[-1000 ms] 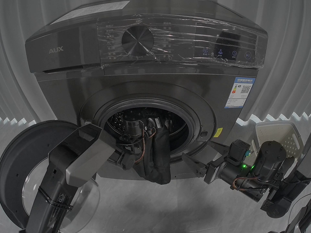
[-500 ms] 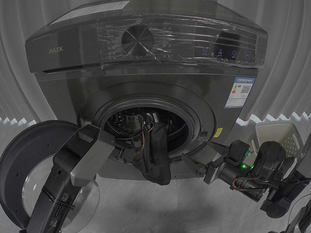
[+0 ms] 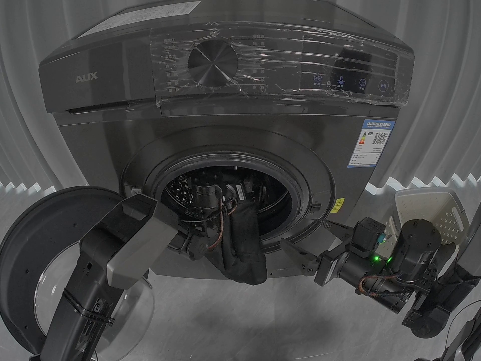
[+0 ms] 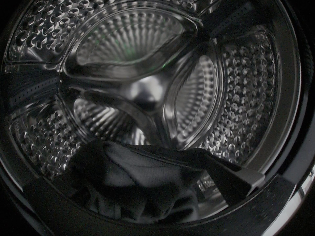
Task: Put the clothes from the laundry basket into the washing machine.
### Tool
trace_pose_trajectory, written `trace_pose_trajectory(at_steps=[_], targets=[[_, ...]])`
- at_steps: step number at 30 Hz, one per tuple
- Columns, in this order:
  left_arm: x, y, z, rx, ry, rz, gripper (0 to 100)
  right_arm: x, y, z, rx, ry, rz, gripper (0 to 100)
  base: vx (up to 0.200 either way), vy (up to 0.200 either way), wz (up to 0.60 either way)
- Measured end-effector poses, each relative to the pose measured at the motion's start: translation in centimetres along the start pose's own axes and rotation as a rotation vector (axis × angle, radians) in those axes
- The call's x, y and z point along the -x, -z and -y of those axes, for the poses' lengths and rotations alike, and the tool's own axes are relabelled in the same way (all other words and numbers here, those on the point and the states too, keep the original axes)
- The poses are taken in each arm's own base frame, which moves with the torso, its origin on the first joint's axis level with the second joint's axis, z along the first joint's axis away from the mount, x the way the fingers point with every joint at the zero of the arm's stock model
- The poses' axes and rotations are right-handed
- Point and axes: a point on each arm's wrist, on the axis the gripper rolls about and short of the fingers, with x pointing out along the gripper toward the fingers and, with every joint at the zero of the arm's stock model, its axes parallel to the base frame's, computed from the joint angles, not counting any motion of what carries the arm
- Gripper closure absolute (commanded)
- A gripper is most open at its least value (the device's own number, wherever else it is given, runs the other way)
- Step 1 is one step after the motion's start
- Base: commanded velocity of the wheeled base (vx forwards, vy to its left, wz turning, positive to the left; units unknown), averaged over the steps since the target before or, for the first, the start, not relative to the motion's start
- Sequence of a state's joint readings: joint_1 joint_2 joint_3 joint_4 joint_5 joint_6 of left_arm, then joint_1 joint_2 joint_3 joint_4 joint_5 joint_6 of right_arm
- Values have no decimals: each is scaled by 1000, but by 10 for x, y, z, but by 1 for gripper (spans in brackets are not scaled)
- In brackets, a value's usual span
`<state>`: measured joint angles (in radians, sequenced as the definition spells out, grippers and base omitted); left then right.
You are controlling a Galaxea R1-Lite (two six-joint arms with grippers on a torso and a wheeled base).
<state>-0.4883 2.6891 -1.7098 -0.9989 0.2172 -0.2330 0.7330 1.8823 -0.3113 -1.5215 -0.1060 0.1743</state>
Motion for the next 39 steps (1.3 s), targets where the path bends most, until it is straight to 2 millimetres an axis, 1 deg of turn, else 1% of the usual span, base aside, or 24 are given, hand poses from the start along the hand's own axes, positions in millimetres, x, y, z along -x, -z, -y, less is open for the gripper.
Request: trace_pose_trajectory(at_steps=[5,12,15,20,28,29,36,39], targets=[[19,8,2,-23,2,-92,0,0,0,0,0,-1,0,0,0,0,0],[50,16,0,-60,27,-230,0,0,0,0,0,-2,0,0,0,0,0],[60,22,-4,-84,31,-277,0,0,0,0,0,-3,0,0,0,0,0],[68,34,-7,-116,40,-322,0,0,0,0,-1,-4,-2,0,0,0,0],[66,50,-14,-127,36,-338,0,-1,2,-2,-6,-8,-6,0,0,0,0],[66,51,-14,-126,36,-339,100,-1,2,-2,-6,-8,-7,0,0,0,0],[62,58,-15,-125,34,-341,100,-2,-1,-5,-7,-24,19,0,0,0,0],[58,58,-14,-117,38,-319,100,-2,-2,-7,-9,-33,25,0,0,0,0]])
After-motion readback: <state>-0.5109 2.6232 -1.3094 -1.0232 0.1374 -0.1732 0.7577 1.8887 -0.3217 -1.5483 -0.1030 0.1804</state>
